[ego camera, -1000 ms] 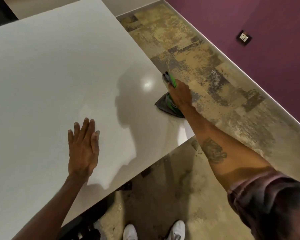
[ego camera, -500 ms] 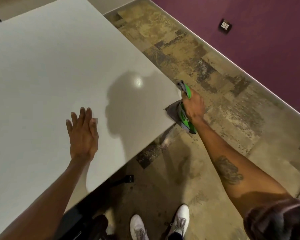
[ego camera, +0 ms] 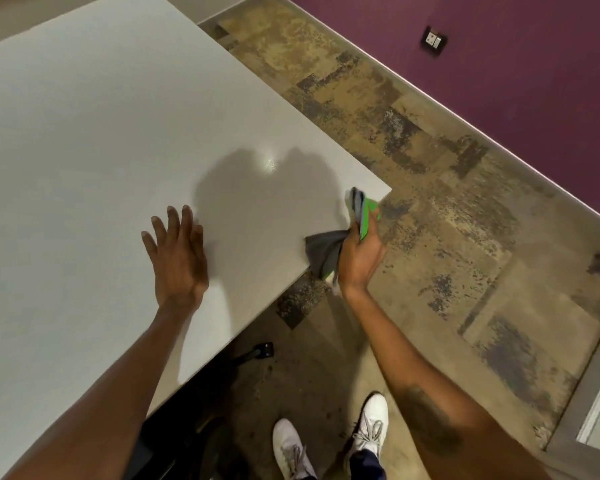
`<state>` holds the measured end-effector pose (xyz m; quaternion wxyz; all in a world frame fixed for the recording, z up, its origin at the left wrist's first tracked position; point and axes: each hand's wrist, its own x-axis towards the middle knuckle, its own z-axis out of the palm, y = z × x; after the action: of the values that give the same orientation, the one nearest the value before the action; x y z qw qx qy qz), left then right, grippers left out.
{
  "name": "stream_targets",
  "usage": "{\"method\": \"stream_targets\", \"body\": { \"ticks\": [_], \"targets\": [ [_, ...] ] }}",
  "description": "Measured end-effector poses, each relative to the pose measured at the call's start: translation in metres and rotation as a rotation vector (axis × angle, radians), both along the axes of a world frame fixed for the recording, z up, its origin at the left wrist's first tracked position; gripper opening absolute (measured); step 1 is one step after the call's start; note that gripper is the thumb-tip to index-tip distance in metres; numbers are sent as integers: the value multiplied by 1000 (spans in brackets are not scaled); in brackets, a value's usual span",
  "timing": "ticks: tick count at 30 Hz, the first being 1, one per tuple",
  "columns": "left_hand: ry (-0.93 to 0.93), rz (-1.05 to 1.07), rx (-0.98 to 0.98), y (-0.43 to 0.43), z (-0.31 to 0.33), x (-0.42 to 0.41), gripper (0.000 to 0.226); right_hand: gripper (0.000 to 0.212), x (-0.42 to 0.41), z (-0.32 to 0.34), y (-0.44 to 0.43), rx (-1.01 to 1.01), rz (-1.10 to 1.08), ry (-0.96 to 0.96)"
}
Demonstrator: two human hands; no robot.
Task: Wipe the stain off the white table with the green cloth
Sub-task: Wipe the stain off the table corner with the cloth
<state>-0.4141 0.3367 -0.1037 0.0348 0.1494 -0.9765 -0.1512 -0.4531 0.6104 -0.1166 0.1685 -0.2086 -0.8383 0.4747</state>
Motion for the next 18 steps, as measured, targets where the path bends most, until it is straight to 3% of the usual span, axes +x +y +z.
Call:
{"method": "stream_targets", "body": {
  "ticks": [4, 11, 18],
  "targets": [
    [33, 37, 87, 0, -4, -2, 57, 52, 37, -4, -31, 10, -1, -25],
    [82, 23, 135, 2, -5, 3, 59, 60, 91, -1, -73, -197, 40, -58],
    [124, 34, 290, 11, -1, 27, 53, 56, 149, 15, -109, -131, 176, -171]
  ]
}}
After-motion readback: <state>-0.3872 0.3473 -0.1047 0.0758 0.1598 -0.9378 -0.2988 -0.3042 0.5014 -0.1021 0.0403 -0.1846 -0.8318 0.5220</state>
